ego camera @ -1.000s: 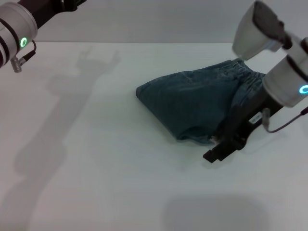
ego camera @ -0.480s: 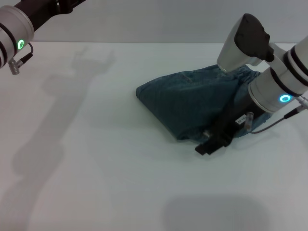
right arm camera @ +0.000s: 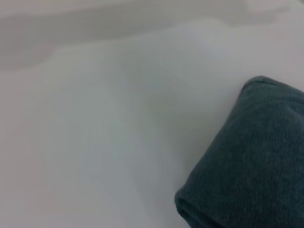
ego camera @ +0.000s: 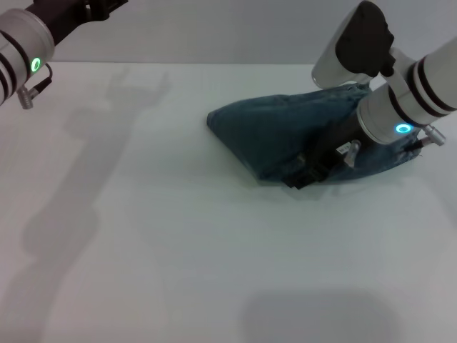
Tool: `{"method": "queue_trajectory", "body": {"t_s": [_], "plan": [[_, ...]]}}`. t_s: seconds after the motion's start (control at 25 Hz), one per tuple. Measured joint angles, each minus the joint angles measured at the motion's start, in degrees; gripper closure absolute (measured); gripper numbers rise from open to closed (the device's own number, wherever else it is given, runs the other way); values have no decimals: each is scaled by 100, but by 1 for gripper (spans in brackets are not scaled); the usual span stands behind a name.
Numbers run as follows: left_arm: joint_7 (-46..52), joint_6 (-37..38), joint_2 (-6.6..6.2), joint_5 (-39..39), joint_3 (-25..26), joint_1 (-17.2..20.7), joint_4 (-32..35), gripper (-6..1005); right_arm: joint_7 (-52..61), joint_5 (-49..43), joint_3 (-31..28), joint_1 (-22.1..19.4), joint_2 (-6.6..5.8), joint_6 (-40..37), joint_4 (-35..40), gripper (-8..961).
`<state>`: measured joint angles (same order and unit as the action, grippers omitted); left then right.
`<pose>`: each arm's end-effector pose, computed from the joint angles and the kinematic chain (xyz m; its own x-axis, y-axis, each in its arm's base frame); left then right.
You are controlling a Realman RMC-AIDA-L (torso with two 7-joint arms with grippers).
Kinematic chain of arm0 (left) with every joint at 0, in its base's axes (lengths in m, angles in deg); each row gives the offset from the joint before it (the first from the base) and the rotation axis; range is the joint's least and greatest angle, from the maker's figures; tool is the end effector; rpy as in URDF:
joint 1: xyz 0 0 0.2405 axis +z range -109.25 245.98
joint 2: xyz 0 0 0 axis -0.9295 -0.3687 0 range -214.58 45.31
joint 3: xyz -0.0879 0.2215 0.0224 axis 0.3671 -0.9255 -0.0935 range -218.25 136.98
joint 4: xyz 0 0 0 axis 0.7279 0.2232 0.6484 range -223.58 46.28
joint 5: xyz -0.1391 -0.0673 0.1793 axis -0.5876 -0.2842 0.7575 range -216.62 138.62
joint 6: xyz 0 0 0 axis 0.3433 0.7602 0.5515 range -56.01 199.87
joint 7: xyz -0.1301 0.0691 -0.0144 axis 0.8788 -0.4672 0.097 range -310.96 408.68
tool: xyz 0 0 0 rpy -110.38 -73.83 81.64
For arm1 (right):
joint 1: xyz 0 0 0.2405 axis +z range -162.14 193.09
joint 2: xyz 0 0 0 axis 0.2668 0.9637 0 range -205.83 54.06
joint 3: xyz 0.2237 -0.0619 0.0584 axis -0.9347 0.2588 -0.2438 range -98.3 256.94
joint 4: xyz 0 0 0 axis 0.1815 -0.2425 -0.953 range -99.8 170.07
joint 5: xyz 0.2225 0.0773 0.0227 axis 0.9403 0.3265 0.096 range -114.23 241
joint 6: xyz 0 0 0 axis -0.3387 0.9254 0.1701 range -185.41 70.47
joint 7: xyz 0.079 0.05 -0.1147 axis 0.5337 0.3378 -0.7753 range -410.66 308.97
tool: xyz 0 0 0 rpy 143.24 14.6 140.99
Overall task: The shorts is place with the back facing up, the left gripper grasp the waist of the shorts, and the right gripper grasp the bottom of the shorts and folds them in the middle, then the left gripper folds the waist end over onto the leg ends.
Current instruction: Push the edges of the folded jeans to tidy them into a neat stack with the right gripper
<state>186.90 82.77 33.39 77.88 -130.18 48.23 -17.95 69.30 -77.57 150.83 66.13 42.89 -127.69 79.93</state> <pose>-0.1803 0.4460 0.0438 0.6808 0.2141 0.7005 0.7311 -0.2577 -0.6317 0.1618 0.4286 -0.0475 0.8981 -0.4034 0.1751 -0.3383 -0.8882 -0.3109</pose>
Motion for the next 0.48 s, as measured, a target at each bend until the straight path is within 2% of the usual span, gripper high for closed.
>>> {"method": "queue_trajectory", "body": {"t_s": [0.48], "plan": [[-39, -206, -9, 2, 11, -172, -251, 152, -63, 234, 175, 35, 14, 1023, -160, 375]]}}
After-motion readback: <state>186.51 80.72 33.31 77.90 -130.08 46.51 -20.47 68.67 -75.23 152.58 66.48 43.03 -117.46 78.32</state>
